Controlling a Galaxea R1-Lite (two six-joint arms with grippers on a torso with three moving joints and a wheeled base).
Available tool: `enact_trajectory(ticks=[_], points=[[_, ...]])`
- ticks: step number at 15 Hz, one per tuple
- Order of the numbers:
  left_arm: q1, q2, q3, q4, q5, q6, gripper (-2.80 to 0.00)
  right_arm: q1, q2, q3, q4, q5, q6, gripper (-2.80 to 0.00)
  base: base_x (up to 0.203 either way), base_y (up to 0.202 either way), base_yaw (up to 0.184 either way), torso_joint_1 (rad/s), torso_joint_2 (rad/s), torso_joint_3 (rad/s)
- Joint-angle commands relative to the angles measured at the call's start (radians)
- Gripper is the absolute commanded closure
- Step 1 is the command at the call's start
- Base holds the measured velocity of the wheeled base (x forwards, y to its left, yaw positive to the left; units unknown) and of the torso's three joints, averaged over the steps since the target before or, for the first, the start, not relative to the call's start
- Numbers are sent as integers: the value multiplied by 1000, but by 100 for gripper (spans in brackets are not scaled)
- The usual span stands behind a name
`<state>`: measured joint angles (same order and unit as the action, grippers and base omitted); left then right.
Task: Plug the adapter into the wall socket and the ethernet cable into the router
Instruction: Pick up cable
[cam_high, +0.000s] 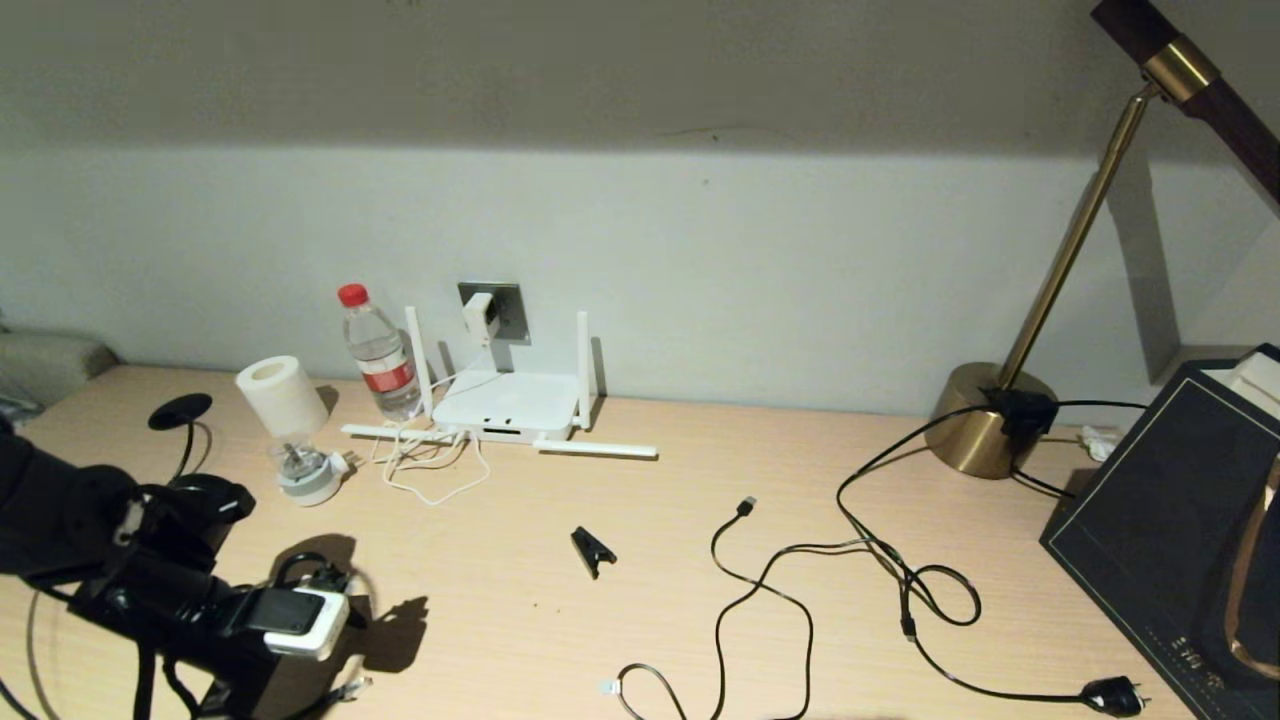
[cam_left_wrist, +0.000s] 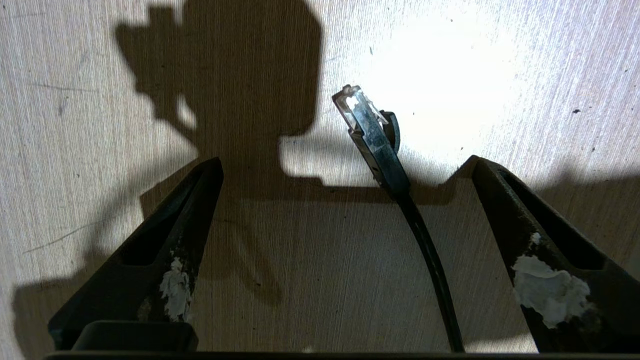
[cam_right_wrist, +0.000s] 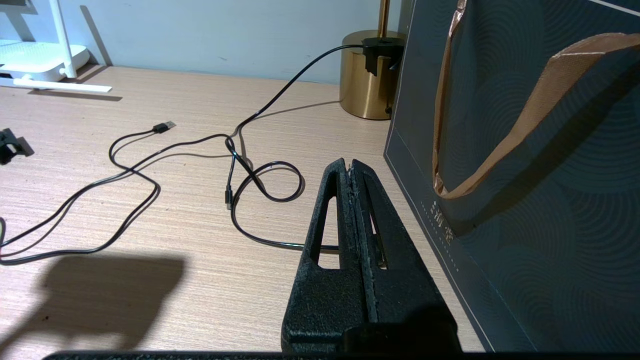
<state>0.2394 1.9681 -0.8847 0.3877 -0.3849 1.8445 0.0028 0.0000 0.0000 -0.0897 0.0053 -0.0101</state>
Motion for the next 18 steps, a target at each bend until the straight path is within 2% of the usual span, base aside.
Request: enact_trajectory(ticks=[1,10,13,15,16,18], points=[[4,5,3,3,-2,10,0,0,2,35,-1,1,-1,0,0,0,0,0,0,0],[21,3,21,-24,-2,4,0,0,2,35,-1,1,-1,0,0,0,0,0,0,0],[13,-57,17,-45,-14,6,0,0,2,35,-1,1,-1,0,0,0,0,0,0,0],[-47,-169,-23,-67,-46,1,0,0,2,35,-1,1,-1,0,0,0,0,0,0,0],[-93,-205,-87,-69,-63,-15,0,0,2,35,-1,1,-1,0,0,0,0,0,0,0],[-201,-259,-274,-69,-84,-136,0,0,2,35,-1,1,-1,0,0,0,0,0,0,0]])
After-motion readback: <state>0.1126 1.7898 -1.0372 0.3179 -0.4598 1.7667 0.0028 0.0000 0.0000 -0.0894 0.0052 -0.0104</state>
